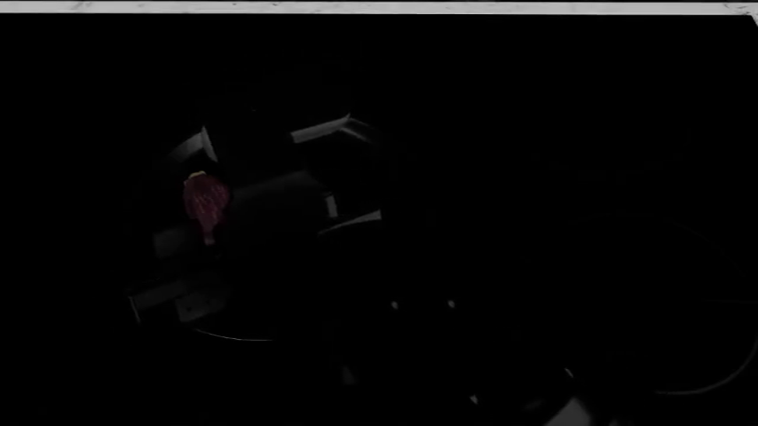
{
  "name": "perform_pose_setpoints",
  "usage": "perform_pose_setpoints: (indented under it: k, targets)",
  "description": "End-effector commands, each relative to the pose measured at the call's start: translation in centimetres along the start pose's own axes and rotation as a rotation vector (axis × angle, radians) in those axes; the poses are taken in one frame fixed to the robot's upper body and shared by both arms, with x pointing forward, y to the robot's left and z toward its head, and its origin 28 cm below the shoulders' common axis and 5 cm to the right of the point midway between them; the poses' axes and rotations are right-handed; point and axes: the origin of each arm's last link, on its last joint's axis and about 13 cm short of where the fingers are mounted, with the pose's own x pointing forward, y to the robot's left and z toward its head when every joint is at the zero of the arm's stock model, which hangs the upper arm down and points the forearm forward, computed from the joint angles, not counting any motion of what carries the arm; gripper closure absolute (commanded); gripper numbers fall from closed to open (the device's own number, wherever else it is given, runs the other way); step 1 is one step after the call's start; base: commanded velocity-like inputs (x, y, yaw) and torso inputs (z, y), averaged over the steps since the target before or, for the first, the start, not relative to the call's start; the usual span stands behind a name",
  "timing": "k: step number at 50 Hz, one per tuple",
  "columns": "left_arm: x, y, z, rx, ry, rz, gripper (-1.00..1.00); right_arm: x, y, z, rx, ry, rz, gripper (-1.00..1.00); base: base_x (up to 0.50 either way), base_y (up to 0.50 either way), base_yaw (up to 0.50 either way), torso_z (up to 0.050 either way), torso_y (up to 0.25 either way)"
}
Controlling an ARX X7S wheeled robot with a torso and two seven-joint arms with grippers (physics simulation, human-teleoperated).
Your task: Pick the eggplant from the pan and place it on the plate.
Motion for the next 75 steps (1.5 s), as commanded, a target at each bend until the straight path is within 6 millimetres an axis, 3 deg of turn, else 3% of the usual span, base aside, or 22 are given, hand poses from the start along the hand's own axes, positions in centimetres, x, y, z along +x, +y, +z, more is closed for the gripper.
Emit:
perform_pose_setpoints:
  k: [1,14,24,32,50,65,75]
  targets:
    - [0.5,0.0,-0.4,-0.044,0.006,0.002,-1.0,0.6,-0.2,-0.2,0.071,-0.009,0.027,1.0,0.0,0.0,0.0,0.0,0.0]
    - [-0.1,0.0,-0.2,-0.047,0.001,-0.001,-1.0,-1.7,-0.4,1.3,0.067,-0.074,-0.002,1.0,0.0,0.0,0.0,0.0,0.0]
    - [-0.9,0.0,0.2,-0.048,-0.009,0.002,-1.0,-4.4,-0.5,2.8,0.072,-0.142,-0.03,1.0,0.0,0.0,0.0,0.0,0.0]
    - [-1.3,-0.2,0.3,-0.05,-0.016,-0.008,-1.0,-7.4,-1.8,3.5,0.088,-0.198,-0.114,1.0,0.0,0.0,0.0,0.0,0.0]
    - [-1.0,-0.5,0.1,-0.053,-0.02,-0.034,-1.0,-13.8,-5.4,2.5,0.153,-0.283,-0.362,1.0,0.0,0.0,0.0,0.0,0.0]
    - [-0.3,-0.7,-0.2,-0.059,-0.018,-0.048,-1.0,-15.9,-7.6,1.6,0.225,-0.305,-0.487,1.0,0.0,0.0,0.0,0.0,0.0]
    - [0.4,-0.8,-0.8,-0.065,-0.008,-0.059,-1.0,-18.5,-9.3,0.8,0.268,-0.318,-0.627,1.0,0.0,0.0,0.0,0.0,0.0]
